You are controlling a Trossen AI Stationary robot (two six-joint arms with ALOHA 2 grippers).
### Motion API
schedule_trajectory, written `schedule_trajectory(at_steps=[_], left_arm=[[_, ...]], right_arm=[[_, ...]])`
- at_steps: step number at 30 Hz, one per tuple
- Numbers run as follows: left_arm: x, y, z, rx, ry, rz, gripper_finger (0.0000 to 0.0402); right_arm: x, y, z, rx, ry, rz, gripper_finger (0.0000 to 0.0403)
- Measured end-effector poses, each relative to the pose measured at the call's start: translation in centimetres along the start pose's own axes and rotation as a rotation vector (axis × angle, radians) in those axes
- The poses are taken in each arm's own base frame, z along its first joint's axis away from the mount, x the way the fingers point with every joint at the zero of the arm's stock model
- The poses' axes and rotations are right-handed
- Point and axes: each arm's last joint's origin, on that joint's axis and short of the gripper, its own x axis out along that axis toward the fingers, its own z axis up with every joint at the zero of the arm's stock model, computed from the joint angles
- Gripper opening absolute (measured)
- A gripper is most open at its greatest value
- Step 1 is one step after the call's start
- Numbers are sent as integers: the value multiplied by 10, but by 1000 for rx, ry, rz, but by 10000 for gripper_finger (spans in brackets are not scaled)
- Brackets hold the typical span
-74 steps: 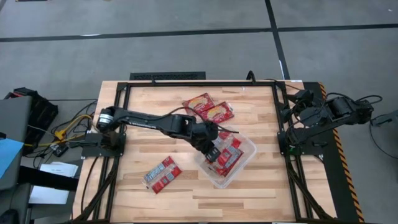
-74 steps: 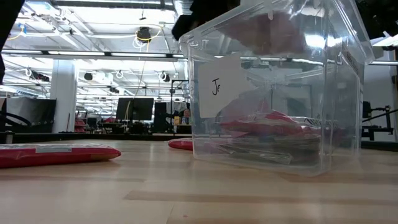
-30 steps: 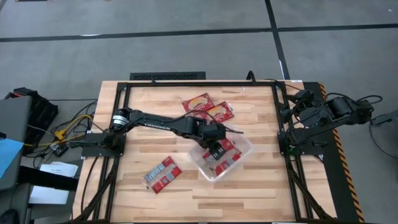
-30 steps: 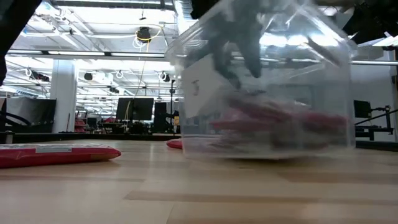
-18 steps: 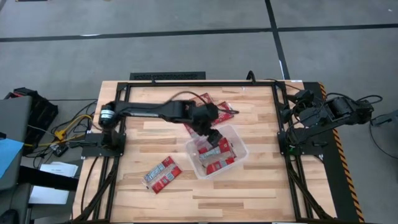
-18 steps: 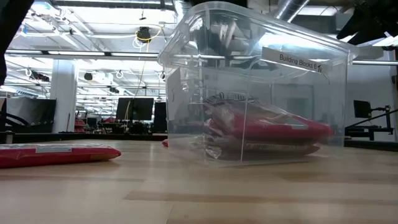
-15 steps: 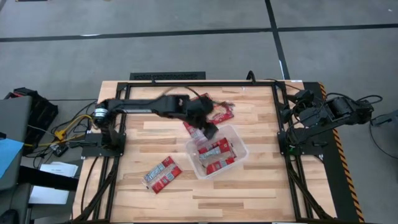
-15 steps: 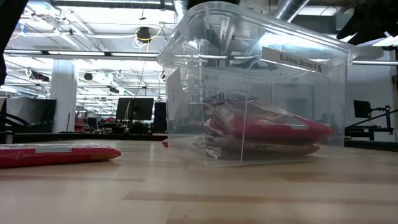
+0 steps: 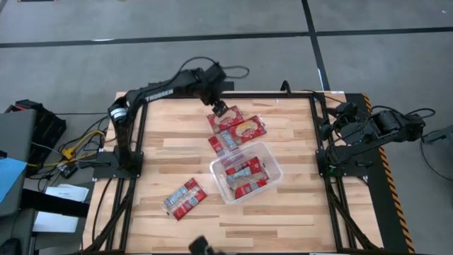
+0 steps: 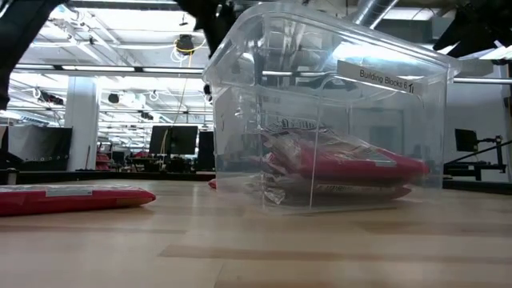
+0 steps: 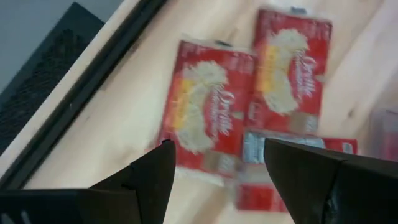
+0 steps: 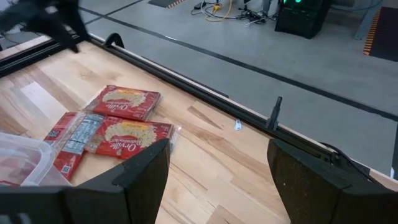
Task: Sort popcorn bags into baskets
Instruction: Put the red popcorn pack into the transparent container
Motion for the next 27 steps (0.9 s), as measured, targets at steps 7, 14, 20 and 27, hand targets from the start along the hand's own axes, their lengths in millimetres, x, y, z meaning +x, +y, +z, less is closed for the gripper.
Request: schedule_trajectory(at_steps=[7,14,20,27], left_arm=[[42,48,3,120,48,-21,231],[91,56,-8,214,143,-160,240],[126,58,-18,286,198,-178,264],[159,66,-29,269,246,-202,281]], right_arm=[[0,-1,-1,5,11,-7,295],[0,-2,-2,11,11,-12,295],[0,-2,-1,60,2,-21,295],[0,-4,-3,98,1,-40,295]])
